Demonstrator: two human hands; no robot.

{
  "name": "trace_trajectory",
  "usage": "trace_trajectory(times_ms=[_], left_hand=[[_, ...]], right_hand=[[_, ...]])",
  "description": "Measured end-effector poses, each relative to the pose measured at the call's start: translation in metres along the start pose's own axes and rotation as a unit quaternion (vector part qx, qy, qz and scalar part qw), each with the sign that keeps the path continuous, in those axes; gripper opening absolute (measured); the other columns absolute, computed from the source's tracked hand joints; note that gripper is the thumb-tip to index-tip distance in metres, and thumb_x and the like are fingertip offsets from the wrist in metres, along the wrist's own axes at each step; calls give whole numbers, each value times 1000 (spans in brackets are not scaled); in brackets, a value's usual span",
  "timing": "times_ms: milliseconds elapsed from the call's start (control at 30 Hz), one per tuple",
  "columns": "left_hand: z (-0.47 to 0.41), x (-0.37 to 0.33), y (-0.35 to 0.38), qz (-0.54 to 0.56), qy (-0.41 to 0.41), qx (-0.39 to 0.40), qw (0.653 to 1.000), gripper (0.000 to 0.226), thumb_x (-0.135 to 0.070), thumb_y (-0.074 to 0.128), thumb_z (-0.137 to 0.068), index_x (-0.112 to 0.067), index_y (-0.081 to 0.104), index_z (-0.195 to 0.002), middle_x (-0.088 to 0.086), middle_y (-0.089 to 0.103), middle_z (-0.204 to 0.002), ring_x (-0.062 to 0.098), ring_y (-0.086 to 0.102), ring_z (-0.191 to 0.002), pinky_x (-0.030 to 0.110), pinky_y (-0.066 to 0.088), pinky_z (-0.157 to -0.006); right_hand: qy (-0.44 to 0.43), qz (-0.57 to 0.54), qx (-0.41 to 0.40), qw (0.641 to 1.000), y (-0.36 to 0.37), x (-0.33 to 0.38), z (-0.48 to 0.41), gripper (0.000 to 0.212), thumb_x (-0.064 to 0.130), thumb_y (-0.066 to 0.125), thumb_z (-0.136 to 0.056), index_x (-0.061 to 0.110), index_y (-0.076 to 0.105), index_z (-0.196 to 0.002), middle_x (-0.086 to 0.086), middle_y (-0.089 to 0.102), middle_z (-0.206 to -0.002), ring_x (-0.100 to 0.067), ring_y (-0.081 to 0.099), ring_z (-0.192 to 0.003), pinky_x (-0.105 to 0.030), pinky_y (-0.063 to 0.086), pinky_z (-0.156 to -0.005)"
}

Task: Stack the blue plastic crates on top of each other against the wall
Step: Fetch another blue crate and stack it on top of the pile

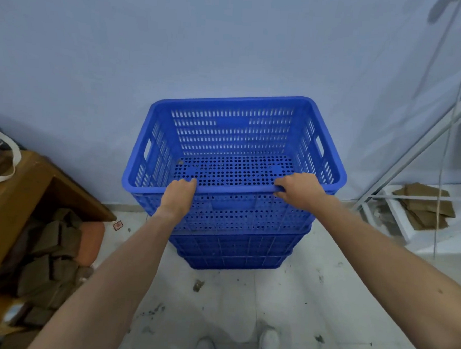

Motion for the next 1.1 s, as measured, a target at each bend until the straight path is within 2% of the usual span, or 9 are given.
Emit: trace_trajectory(times_ms=[133, 200, 300, 400, 667, 767, 867, 967, 1100], left_hand=[[12, -4, 11, -21, 16, -4, 1000, 16, -4, 50, -97, -11, 50, -111, 3, 47, -67, 22, 47, -59, 36, 42, -57], [14, -4, 13, -28, 20, -14, 999, 14, -4, 51, -96, -12, 48, -107, 2, 45, -68, 21, 45, -61, 35, 41, -60], [17, -8, 13, -28, 21, -30, 999, 20, -9, 55, -93, -14, 44, -107, 4, 46, -80, 22, 47, -70, 35, 41, -73], [26, -12, 20, -10, 33, -59, 998, 24, -16, 58, -88, -13, 47, -109, 6, 51, -94, 26, 52, -84, 37, 44, -86], [13, -8, 18, 69, 42, -43, 996, 29, -31, 51, -96, -14, 51, -120, 8, 49, -111, 29, 51, -96, 39, 41, -83], [19, -8, 21, 56, 44, -41, 997, 58, -64, 54, -86, -16, 51, -118, 6, 48, -112, 27, 52, -100, 40, 42, -89], [21, -10, 13, 91, 21, -72, 993, 80, -89, 30, -78, -19, 54, -107, 4, 49, -104, 26, 52, -93, 40, 43, -91], [22, -9, 10, 130, 1, -72, 989, 86, -79, 7, -87, -17, 61, -112, 4, 54, -105, 26, 54, -95, 40, 44, -92], [19, -4, 14, 138, -8, -39, 990, 66, -66, 23, -98, -16, 60, -118, 7, 55, -110, 28, 54, -100, 43, 42, -97]], right_hand=[[19, -32, -37, 999, 21, 5, 14, 19, 42, 45, -101, 26, 55, -97, 1, 64, -81, -21, 58, -65, -33, 43, -53], [26, -60, -56, 996, 29, 6, 18, 22, 41, 43, -102, 24, 56, -103, 0, 64, -90, -22, 58, -71, -37, 47, -62], [32, -54, -61, 996, 38, 11, 20, 33, 50, 41, -100, 20, 50, -107, 0, 54, -99, -24, 51, -85, -38, 41, -80], [47, -41, -75, 995, 41, 15, 19, 41, 59, 41, -96, 18, 47, -100, -1, 48, -95, -24, 47, -85, -38, 37, -81], [84, -60, -62, 993, 38, 11, 11, 41, 59, 43, -95, 19, 40, -91, 1, 38, -87, -22, 42, -77, -39, 39, -79], [91, -32, -70, 993, 39, 12, 12, 44, 61, 42, -94, 17, 45, -95, 1, 36, -86, -23, 43, -78, -38, 38, -77], [94, -42, -63, 993, 39, 9, 9, 43, 61, 41, -94, 18, 44, -95, 0, 39, -88, -22, 37, -76, -39, 37, -78], [86, -59, -62, 993, 39, 10, 11, 41, 62, 41, -94, 22, 36, -90, -1, 44, -91, -24, 46, -82, -40, 38, -80], [79, -71, -46, 993, 37, 8, 11, 41, 63, 40, -94, 22, 39, -91, -3, 50, -98, -25, 50, -88, -41, 41, -84]])
Point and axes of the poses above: each hand's wrist, its own z-axis away from the middle knuckle, its own y-axis out of the palm, x = y × z, the point moved 6 cm from there along -z, towards the middle knuckle
